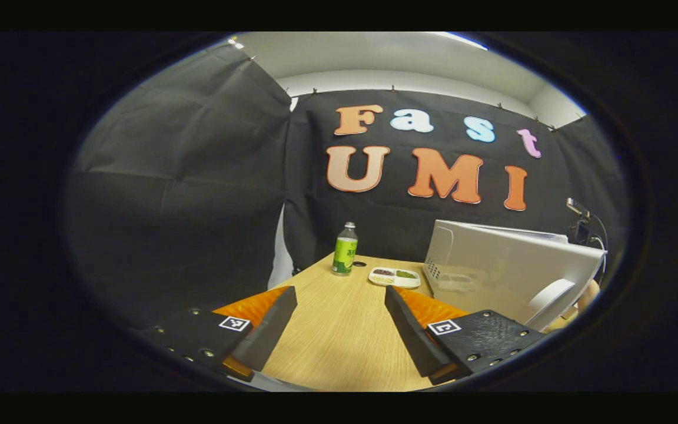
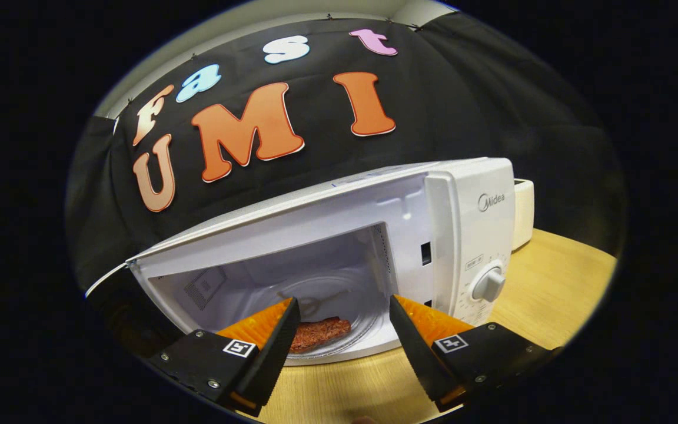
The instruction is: Open the microwave oven with the left hand, put the food in, and close the microwave oven.
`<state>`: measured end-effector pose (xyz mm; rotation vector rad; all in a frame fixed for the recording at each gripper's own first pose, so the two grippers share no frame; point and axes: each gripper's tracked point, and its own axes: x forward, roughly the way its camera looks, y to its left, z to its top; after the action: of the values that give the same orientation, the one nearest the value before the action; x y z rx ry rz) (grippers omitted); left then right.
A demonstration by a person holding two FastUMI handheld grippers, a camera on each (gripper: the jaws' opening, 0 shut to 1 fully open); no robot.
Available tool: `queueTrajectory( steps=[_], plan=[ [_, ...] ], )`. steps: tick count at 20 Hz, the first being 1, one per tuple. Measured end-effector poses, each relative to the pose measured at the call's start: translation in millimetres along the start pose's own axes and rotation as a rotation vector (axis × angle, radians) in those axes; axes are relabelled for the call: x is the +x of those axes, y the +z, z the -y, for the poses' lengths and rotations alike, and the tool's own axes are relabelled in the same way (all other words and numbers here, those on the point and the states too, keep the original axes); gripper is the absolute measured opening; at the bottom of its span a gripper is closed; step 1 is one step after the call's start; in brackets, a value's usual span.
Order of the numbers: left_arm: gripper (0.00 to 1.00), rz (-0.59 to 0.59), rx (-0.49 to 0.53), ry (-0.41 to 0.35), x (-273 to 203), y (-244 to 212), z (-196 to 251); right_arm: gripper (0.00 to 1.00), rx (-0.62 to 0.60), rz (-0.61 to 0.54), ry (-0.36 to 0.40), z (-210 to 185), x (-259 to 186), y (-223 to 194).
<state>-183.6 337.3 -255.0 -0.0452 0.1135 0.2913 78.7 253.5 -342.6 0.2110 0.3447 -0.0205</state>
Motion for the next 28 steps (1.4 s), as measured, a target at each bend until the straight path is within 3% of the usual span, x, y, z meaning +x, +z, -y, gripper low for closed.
queueTrajectory(
  steps=[9,16,17,19,20,23,24,25,28],
  plan=[
    [0.93,-0.031,0.001,-0.058,3.1,-11.0,13.9,0.95,-0.213,0.072,0.134,21.3,-83.3,49.7],
    [0.92,-0.045,-0.049,-0.168,5.1,-20.7,50.3,0.95,-0.352,0.129,0.147,74.5,-134.8,99.2],
    [0.93,-0.056,-0.047,-0.185,5.1,-24.8,58.8,1.0,-0.343,0.137,0.146,82.5,-140.2,107.5],
    [0.77,-0.075,-0.023,-0.215,5.0,-30.4,76.8,0.95,-0.318,0.158,0.134,97.6,-148.0,123.2],
    [0.63,-0.088,-0.008,-0.234,4.1,-34.9,88.6,0.95,-0.31,0.176,0.121,107.4,-153.0,131.7],
    [0.07,-0.098,0.031,-0.28,4.2,-39.2,120.0,0.95,-0.289,0.208,0.082,132.3,-162.5,146.2],
    [0.0,-0.104,0.026,-0.326,-4.4,-39.2,138.1,0.95,-0.281,0.216,0.071,140.0,-164.8,150.4],
    [0.04,-0.108,0.013,-0.381,-8.7,-38.6,157.4,0.95,-0.273,0.224,0.062,146.4,-168.3,153.6],
    [0.0,-0.093,0.03,-0.464,-11.2,-34.9,199.5,0.95,-0.254,0.234,0.043,162.7,-172.6,158.5]
  ],
)
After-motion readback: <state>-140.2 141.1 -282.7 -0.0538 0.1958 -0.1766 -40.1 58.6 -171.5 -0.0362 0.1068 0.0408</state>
